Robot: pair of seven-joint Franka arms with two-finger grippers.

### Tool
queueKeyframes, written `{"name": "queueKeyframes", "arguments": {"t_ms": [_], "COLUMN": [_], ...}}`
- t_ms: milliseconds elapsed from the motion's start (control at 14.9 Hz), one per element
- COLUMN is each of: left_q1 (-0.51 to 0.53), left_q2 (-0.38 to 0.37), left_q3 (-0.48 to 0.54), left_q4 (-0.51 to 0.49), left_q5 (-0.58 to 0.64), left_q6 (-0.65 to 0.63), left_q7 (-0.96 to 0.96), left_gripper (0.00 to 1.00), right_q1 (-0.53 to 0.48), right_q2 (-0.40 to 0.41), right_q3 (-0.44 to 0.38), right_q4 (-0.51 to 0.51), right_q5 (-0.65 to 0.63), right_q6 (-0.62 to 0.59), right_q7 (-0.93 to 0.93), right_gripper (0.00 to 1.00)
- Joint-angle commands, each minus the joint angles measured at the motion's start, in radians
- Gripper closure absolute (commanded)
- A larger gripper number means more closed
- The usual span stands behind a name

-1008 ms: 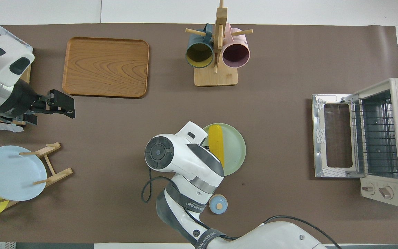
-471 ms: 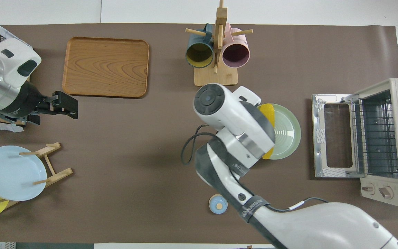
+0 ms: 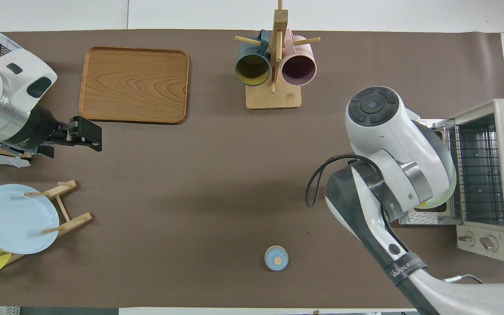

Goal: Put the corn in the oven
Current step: 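Carry the green plate with corn into the oven with the right gripper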

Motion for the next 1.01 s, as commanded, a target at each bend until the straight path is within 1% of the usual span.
{"name": "queueKeyframes", "arguments": {"t_ms": [0, 67, 202, 336, 403, 672, 941], "left_q1": [-0.013, -0.013, -0.011, -0.011, -0.011, -0.014, -0.016], "left_q2": [-0.014, -0.012, -0.012, -0.014, -0.014, -0.014, -0.035], "left_q3": [0.008, 0.008, 0.008, 0.008, 0.008, 0.008, 0.005], "left_q4": [-0.008, -0.006, -0.008, -0.009, -0.008, 0.0, 0.014], "left_q5": [0.017, 0.017, 0.017, 0.017, 0.016, 0.017, 0.034], "left_q6": [0.006, 0.004, 0.004, 0.006, 0.01, 0.001, -0.06], "left_q7": [0.008, 0.008, 0.009, 0.009, 0.006, 0.005, 0.003], "left_gripper": [0.0, 0.0, 0.0, 0.0, 0.0, 0.0, 0.0], "right_q1": [-0.108, -0.128, -0.16, -0.208, -0.213, -0.259, -0.273], "right_q2": [-0.035, -0.035, -0.036, -0.039, -0.046, -0.047, -0.047], "right_q3": [0.012, 0.012, 0.012, 0.014, 0.012, 0.012, 0.012], "right_q4": [-0.069, -0.075, -0.1, -0.134, -0.15, -0.154, -0.154], "right_q5": [-0.03, -0.039, -0.079, -0.082, -0.083, -0.085, -0.085], "right_q6": [0.055, 0.064, 0.121, 0.169, 0.176, 0.177, 0.17], "right_q7": [-0.118, -0.13, -0.168, -0.216, -0.228, -0.319, -0.343], "right_gripper": [1.0, 1.0, 1.0, 1.0, 1.0, 1.0, 1.0]}}
